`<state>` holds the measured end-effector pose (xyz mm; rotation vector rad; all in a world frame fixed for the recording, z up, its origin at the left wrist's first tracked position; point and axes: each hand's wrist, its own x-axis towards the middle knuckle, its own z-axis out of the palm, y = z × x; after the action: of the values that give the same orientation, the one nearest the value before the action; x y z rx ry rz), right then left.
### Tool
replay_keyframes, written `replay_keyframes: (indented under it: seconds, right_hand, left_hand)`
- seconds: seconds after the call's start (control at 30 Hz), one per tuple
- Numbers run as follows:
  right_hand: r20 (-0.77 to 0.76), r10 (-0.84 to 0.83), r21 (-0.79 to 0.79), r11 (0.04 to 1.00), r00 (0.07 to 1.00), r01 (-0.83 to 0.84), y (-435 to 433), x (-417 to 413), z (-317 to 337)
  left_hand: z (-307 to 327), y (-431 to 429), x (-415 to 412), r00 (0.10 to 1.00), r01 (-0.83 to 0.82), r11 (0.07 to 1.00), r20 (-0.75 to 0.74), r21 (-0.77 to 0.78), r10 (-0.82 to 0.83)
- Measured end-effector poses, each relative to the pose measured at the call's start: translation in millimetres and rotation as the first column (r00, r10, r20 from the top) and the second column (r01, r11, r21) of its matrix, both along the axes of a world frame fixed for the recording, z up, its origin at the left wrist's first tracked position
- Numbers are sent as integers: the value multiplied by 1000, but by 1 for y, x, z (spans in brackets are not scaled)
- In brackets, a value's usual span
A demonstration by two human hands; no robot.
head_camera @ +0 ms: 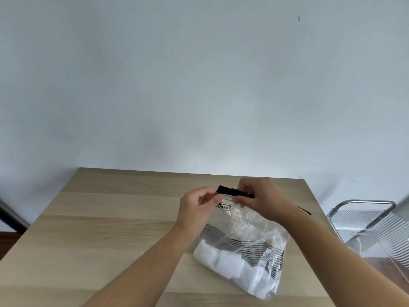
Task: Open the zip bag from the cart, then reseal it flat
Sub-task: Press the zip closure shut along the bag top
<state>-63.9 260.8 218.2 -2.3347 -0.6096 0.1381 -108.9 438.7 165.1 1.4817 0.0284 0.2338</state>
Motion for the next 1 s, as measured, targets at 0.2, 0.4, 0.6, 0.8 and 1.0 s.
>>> replay_keyframes:
  seconds: [0.2,0.4,0.6,0.8,1.0]
  right_hand:
    - [-67,14,40,999,998,-11,3,-1,2]
    - [-111,24,-14,1000,994,-26,4,-1,7]
    - [-128,32,-40,998,991,-38,3,-4,11]
    - [-104,27,-34,999,994,-31,7,-5,10]
    - [-54,3,-56,998,999,-6,9,-5,7]
  left_hand:
    - [2,0,-3,1000,9,1000,0,20,-9]
    - [2,-1,-3,1000,-10,999,-11,54,10]
    - [2,0,-4,1000,-3,999,-31,45,5]
    - [4,-2,-4,999,-26,997,-45,78,30]
    - [5,-2,-3,998,-21,995,-50,95,26]
